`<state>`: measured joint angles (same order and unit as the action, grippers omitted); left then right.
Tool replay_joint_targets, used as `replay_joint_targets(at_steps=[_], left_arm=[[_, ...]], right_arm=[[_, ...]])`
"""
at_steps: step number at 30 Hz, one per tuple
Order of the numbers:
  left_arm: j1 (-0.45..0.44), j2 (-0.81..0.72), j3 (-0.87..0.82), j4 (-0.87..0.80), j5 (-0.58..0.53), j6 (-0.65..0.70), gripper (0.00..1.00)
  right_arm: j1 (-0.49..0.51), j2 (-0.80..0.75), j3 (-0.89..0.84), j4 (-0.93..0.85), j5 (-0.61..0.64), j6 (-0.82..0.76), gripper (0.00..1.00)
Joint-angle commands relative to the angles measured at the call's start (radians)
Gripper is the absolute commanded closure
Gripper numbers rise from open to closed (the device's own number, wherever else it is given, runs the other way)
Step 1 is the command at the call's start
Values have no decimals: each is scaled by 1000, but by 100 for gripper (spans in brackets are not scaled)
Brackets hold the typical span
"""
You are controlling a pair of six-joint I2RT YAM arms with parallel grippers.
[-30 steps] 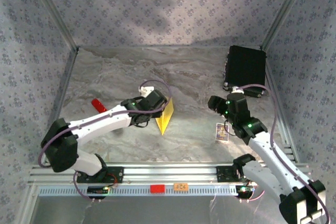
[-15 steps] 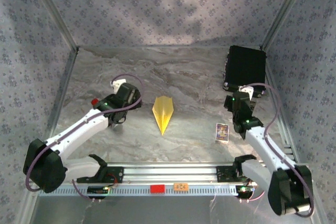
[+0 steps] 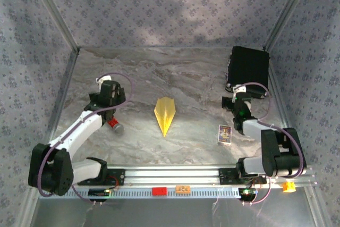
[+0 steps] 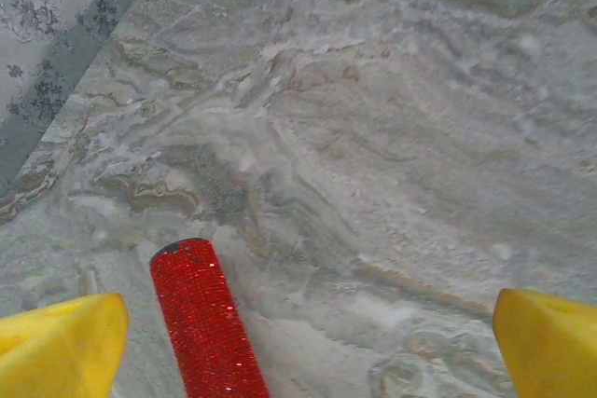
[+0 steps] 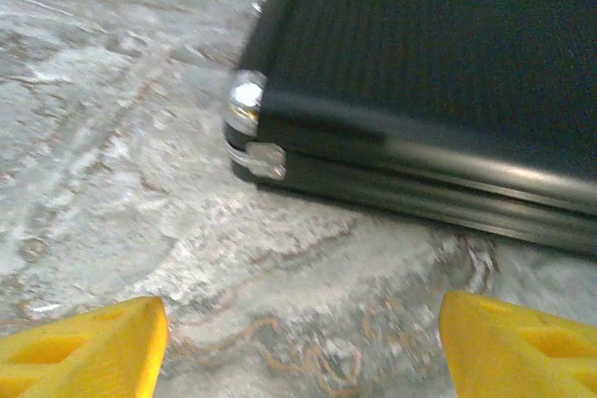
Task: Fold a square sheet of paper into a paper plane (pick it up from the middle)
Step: Reset both arms
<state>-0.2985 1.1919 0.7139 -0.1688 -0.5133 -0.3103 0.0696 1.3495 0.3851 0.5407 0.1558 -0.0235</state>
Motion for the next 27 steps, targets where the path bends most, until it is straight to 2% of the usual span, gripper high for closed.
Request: replay_joint_targets(at_steps=[1,7,10,11,12,16,18,20,25,27], left_arm=[[48,-14,-39,148,33,95,0],[86,7,-77,241,71,138,0],[111,35,-98,314,115,168,0],[119,46,-110,355,152,184,0],[125,61,-121,401,175,201,0],[131,148,-146,552,238,280,0],[144,189,-103,494,295,284,1],[163,210,-103,503,357,285,2],[173,201,-226,687,390,289,1],[175,189,-240,696,389,284,2]], right_arm=[[-13,12,-64,252,-86,-95,21],[-46,177,-96,472,-129,-83,20],[-59,162,-30,318,-114,-58,17],[-63,179,-18,329,-54,-30,8],[-68,173,5,268,-21,7,2],[-82,173,0,287,-25,5,1],[-79,172,-2,287,-19,5,1],[-79,172,-2,286,-19,5,1],[-86,171,0,280,-35,8,1],[-86,171,0,280,-36,8,1]])
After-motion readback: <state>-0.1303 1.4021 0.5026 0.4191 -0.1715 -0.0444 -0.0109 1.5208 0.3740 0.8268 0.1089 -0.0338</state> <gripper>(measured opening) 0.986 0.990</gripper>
